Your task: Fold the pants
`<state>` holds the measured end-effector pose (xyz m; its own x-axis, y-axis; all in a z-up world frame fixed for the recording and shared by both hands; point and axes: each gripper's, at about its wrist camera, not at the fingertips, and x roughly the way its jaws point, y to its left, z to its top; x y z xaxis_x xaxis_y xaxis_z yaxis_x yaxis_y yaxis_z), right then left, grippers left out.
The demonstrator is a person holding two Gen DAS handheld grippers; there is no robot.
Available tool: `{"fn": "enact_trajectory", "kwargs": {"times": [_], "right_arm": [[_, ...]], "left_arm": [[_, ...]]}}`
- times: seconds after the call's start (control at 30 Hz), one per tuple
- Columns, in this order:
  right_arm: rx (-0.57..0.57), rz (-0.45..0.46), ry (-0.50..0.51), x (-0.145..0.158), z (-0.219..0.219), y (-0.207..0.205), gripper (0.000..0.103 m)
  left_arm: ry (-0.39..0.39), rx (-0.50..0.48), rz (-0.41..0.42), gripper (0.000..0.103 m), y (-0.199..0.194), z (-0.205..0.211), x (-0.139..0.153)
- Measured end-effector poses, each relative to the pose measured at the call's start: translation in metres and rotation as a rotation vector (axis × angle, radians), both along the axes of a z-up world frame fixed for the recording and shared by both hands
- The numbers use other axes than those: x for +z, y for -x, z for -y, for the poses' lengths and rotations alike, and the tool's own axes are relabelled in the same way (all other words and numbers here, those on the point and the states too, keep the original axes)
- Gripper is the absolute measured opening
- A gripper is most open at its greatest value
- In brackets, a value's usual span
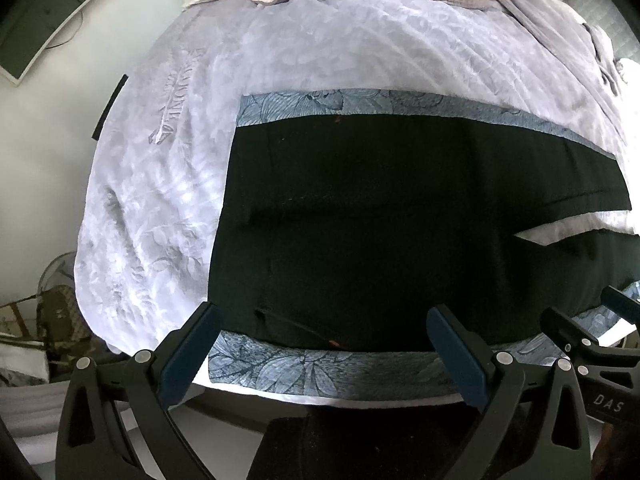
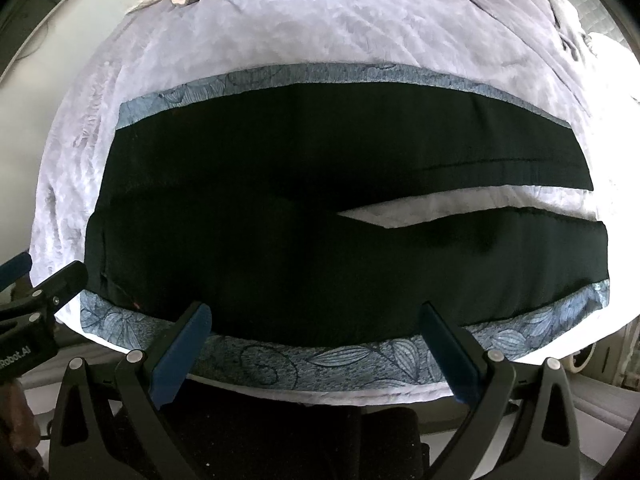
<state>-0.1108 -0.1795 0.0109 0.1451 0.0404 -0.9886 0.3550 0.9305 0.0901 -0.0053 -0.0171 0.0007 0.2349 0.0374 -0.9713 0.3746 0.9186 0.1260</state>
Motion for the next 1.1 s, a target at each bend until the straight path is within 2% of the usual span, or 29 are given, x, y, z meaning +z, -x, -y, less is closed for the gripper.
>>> {"fn": "enact_trajectory", "kwargs": {"times": [0.63, 0.87, 1.1], "right_arm": [[0.123, 0.079, -0.006, 0.025, 0.049, 0.014, 0.103], [0.15, 0.096, -0.021, 0.027, 0.056, 0.023, 0.103], [0.139, 0.091, -0.025, 0.026, 0.051, 0.025, 0.103]], "left_arm": [[-0.018, 0.127, 0.058, 0.103, 0.046, 0.039, 0.029], [-0.036, 0.162, 0.07, 0.103, 0.064, 0.04, 0.03], [-0.041, 0.166, 0.06, 0.103, 0.063, 0.031, 0.026]]}}
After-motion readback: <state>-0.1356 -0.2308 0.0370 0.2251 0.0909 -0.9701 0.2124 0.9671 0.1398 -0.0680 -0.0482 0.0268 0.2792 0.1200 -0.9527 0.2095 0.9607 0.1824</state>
